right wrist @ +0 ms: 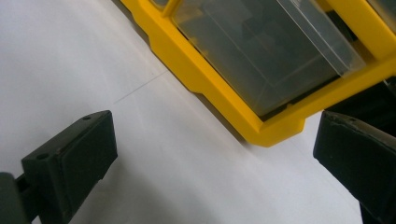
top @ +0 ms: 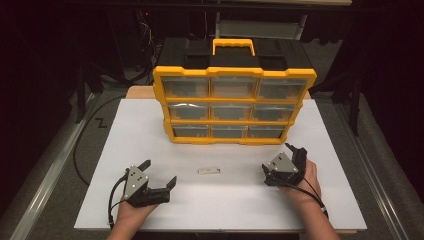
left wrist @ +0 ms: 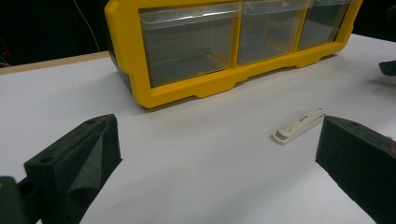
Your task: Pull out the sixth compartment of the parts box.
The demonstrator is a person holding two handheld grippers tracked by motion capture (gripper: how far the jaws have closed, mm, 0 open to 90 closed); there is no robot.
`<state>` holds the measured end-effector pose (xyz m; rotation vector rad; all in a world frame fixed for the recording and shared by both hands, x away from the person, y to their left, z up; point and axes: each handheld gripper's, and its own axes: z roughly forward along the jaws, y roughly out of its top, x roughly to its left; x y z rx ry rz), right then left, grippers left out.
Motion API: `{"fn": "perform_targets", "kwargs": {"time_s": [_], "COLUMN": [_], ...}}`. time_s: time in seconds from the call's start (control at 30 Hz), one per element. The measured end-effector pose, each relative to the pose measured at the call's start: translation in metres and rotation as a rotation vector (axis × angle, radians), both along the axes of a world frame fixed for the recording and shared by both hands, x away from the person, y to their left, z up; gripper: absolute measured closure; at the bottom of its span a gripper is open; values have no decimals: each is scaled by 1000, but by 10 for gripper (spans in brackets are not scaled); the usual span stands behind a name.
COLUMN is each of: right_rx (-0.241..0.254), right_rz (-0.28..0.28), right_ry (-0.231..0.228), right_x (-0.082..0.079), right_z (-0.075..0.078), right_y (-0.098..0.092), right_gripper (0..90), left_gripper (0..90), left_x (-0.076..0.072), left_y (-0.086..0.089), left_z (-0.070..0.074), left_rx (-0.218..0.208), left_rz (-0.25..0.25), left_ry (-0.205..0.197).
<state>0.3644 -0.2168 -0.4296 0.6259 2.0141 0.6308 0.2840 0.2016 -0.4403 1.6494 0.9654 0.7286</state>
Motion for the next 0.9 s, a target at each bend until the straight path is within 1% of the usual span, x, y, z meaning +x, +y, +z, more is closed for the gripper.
{"fn": "perform_targets", "kwargs": {"time_s": [0.03, 0.17, 0.2, 0.3, 0.33, 0.53, 0.57, 0.73, 0.77, 0.8, 0.9], "right_rx": [-9, -55, -73, -88, -116, -186, -181, -253, -260, -276, -299], "right_rz": [-4, 8, 15, 19, 24, 41, 36, 55, 59, 66, 68], "right_ry": [1, -16, -25, -32, -37, -60, -59, -86, -84, -95, -102], "right_x": [-1, -3, -3, -5, -5, -8, -8, -10, -11, -11, -13], "right_z": [0, 1, 1, 1, 2, 2, 1, 1, 1, 1, 1], "right_y": [1, 4, 5, 8, 8, 12, 13, 17, 18, 18, 21], "right_gripper": [8, 8, 8, 8, 8, 8, 8, 8, 8, 8, 8], "left_gripper": [7, 7, 7, 7, 7, 7, 7, 7, 7, 7, 7], "left_x": [0, 0, 0, 0, 0, 0, 0, 0, 0, 0, 0], "left_y": [0, 0, 0, -1, -1, -1, -1, -1, -1, -1, -1], "left_z": [0, 0, 0, 0, 0, 0, 0, 0, 0, 0, 0], "left_rx": [1, 1, 0, 1, 1, 1, 1, 1, 1, 1, 2], "left_rz": [-1, -2, -3, -6, -7, -8, -9, -10, -10, -10, -11], "left_ry": [-1, 0, 1, 1, 1, 1, 1, 1, 1, 1, 1]}}
